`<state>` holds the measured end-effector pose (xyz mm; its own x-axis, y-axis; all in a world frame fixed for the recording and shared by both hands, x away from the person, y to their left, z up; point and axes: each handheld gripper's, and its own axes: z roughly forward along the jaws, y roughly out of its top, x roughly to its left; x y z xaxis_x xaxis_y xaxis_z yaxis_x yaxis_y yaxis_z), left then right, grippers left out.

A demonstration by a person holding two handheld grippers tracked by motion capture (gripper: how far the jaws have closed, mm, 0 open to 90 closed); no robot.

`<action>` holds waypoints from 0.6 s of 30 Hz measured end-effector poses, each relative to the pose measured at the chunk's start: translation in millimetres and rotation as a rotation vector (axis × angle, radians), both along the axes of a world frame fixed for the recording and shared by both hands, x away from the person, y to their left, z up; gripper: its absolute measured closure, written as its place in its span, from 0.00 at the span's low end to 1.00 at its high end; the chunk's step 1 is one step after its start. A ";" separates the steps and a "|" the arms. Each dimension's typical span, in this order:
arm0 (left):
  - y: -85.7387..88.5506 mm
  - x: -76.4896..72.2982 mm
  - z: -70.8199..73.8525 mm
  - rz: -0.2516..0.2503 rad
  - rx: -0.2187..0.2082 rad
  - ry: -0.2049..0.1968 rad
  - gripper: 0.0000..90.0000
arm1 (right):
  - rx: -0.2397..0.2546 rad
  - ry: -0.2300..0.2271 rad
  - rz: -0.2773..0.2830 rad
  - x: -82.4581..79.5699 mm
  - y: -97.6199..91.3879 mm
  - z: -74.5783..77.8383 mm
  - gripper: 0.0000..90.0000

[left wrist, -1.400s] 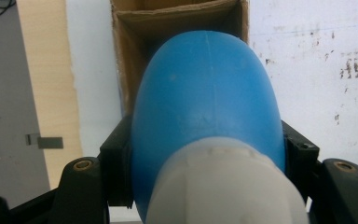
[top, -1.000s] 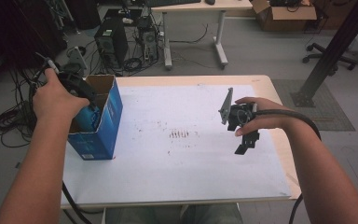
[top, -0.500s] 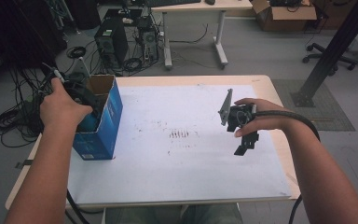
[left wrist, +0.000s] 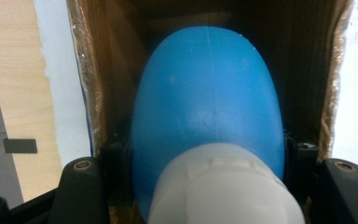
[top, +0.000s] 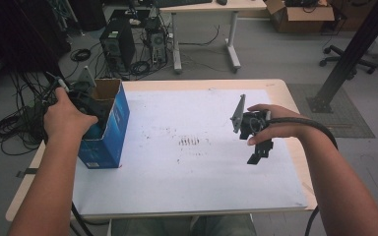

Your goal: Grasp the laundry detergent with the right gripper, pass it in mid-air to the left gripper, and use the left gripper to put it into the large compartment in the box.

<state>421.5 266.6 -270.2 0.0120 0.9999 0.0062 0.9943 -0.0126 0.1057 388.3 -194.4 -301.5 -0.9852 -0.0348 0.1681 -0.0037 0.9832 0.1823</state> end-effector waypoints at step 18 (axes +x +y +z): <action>3.5 1.8 -11.7 -0.001 -0.009 -0.004 0.42 | -0.007 0.006 -0.001 1.8 1.3 -2.1 0.05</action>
<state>423.3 270.1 -281.9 0.0134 0.9999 -0.0025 0.9938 -0.0130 0.1101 390.2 -193.0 -303.6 -0.9842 -0.0322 0.1742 -0.0012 0.9846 0.1750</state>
